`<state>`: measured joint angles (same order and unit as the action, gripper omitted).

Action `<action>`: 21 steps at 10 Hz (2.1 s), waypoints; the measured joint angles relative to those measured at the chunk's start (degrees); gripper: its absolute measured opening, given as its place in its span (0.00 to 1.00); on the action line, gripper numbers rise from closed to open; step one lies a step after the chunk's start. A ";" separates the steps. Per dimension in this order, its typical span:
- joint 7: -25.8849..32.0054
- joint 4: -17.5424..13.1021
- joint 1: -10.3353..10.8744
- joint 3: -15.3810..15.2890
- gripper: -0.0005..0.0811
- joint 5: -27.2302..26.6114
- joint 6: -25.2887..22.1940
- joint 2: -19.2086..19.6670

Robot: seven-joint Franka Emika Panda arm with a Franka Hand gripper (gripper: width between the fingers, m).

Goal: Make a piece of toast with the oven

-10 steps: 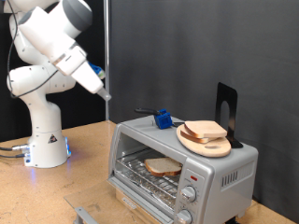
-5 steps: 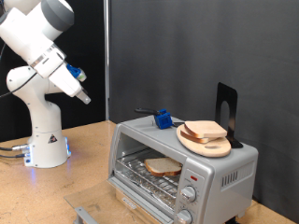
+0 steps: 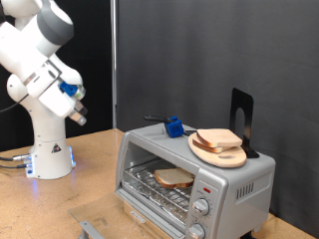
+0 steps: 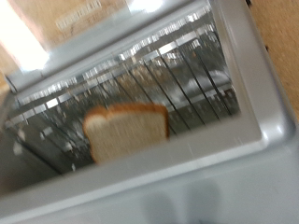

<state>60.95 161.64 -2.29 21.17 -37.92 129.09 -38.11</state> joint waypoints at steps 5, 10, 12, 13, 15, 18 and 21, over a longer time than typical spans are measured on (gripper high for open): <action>8.67 -1.19 2.32 5.77 0.98 -8.87 6.57 6.11; -23.21 -5.44 -3.34 7.09 0.98 -5.99 -10.06 7.70; -21.78 -5.48 -3.20 7.37 0.98 -4.93 -13.46 8.01; -26.28 -6.35 -3.25 8.04 0.98 -4.21 -19.18 8.94; -34.70 -9.02 -3.25 10.45 0.98 -5.25 -28.07 12.50; -37.88 -10.94 -3.61 14.37 0.98 -6.34 -31.47 16.95; -37.11 -11.20 -4.50 17.60 0.98 -6.23 -31.28 19.14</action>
<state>23.83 150.44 -6.79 38.77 -44.15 97.80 -18.96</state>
